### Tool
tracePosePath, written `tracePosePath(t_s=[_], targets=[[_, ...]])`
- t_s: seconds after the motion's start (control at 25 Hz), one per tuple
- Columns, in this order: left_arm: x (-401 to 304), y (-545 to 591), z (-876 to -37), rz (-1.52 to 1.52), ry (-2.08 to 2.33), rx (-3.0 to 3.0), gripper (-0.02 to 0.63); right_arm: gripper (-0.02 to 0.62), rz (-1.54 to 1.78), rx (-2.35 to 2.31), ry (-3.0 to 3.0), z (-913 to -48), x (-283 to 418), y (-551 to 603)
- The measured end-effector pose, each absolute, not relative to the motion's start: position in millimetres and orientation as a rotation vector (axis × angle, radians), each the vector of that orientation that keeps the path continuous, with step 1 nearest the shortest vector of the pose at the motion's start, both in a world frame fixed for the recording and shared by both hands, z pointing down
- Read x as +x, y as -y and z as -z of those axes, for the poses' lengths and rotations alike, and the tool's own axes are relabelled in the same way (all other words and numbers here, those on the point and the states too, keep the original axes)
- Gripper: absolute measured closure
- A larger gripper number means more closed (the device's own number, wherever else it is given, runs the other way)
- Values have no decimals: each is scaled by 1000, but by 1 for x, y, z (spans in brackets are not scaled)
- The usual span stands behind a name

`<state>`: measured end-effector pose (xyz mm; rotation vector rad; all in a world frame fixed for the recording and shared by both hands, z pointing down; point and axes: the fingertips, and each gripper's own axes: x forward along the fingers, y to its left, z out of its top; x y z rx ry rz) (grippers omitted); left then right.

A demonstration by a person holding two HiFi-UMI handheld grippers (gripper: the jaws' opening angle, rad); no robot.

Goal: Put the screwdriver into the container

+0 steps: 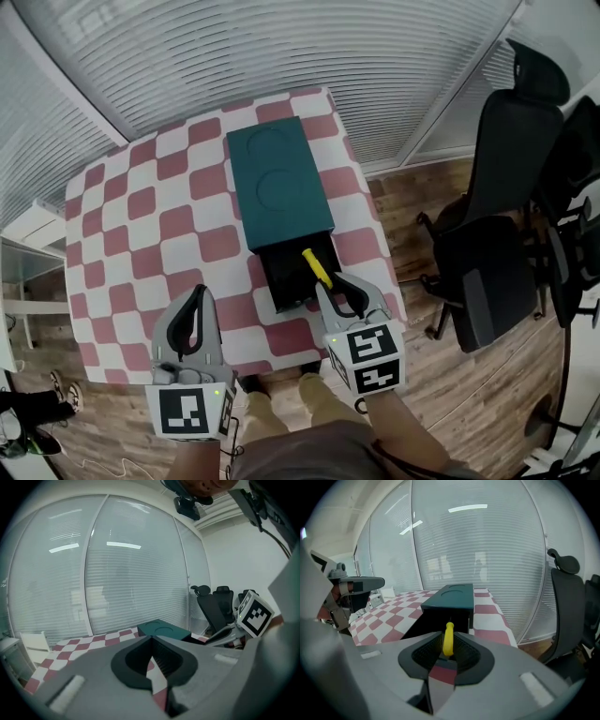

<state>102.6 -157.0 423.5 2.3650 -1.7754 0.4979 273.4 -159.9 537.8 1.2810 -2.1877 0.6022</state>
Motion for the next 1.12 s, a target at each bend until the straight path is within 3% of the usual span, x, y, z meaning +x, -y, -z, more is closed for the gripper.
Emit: tracePosePath(t_s=[0.52,0.8,1.12], targets=[[92,141,-404,-448,1806,2390,606,492,-524,1330,2263,-502,259,157],[76,127,-356,-345,1860,2475,606,565,-353,1450,2440,-419,232,150],[47,96,-282,-201,1962,2585,606,571,-56,1509,2622,-311,184,122]])
